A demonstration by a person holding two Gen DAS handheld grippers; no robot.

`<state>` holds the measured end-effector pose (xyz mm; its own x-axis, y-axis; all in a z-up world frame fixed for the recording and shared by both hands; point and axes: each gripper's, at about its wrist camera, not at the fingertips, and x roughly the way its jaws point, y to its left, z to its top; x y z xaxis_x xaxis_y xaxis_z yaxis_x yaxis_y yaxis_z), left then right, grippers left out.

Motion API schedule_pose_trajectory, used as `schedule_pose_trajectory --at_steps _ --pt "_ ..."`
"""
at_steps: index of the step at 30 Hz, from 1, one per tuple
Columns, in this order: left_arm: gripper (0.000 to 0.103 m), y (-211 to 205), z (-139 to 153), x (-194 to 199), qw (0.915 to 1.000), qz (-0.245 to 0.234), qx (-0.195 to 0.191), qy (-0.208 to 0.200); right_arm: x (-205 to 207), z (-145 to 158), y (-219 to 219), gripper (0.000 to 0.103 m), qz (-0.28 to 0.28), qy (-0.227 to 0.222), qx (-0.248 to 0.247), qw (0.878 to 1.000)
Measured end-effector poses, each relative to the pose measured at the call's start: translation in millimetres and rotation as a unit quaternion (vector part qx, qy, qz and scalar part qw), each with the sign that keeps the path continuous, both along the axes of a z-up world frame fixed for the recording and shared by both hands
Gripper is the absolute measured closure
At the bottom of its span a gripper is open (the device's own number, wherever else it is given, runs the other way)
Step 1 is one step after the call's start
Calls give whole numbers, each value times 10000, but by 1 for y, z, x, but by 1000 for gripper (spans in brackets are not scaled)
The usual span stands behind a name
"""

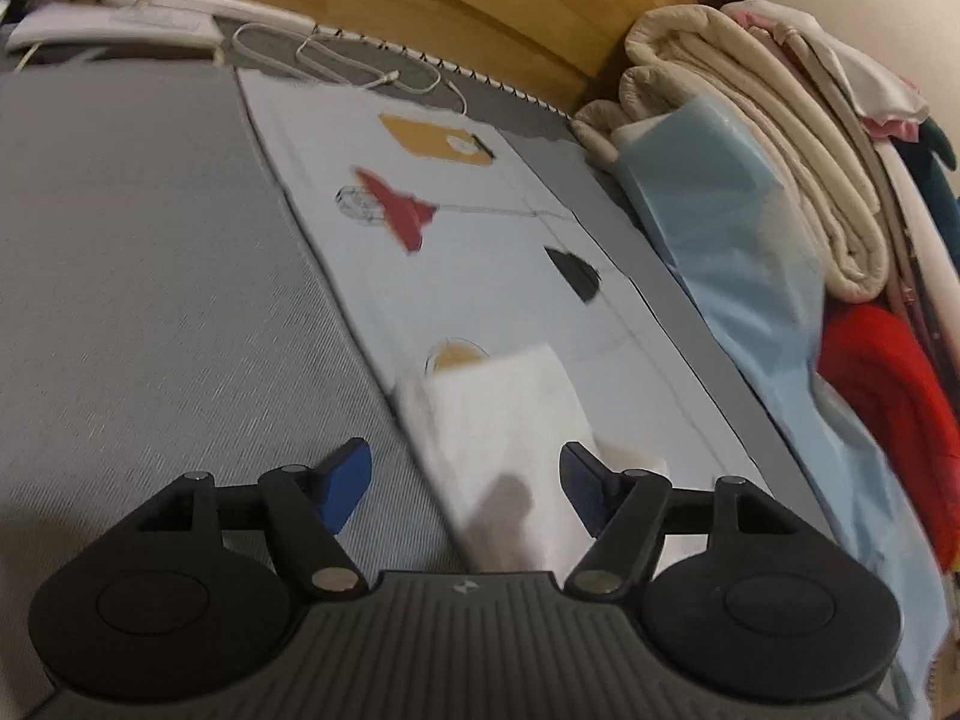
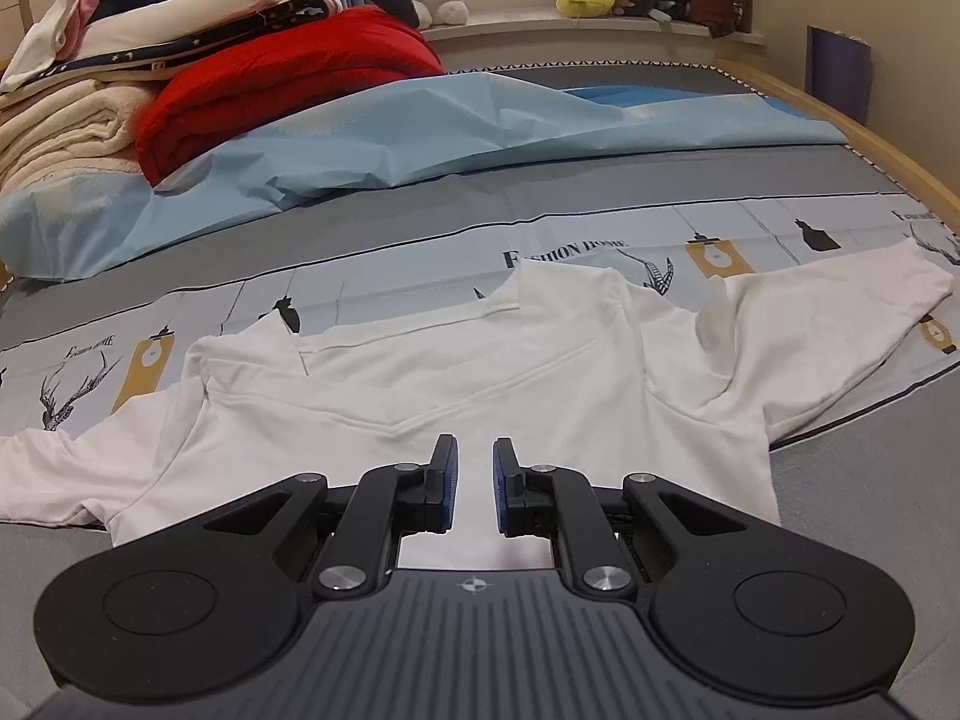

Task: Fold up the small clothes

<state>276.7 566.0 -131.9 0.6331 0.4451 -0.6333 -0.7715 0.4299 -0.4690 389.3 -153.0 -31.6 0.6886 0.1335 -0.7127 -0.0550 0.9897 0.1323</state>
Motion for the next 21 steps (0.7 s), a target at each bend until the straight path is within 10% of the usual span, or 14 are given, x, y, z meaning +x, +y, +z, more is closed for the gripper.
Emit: schedule_pose_trajectory --at_steps 1,2,3,14,21 --pt "39 0 2 7 9997 -75 157 169 0 1 -1 90 -22 1 7 10000" --pt "81 1 3 17 9987 -222 320 339 0 2 -3 90 -52 -2 28 10000" --pt "101 1 4 20 9965 -388 437 601 0 4 -4 90 -71 -11 48 10000" --pt "100 -16 8 -14 9946 -1 569 862 -1 13 -11 90 -45 -43 172 9998" --pt "101 -73 92 18 9827 -512 1533 901 2 15 -27 90 -220 47 393 9990"
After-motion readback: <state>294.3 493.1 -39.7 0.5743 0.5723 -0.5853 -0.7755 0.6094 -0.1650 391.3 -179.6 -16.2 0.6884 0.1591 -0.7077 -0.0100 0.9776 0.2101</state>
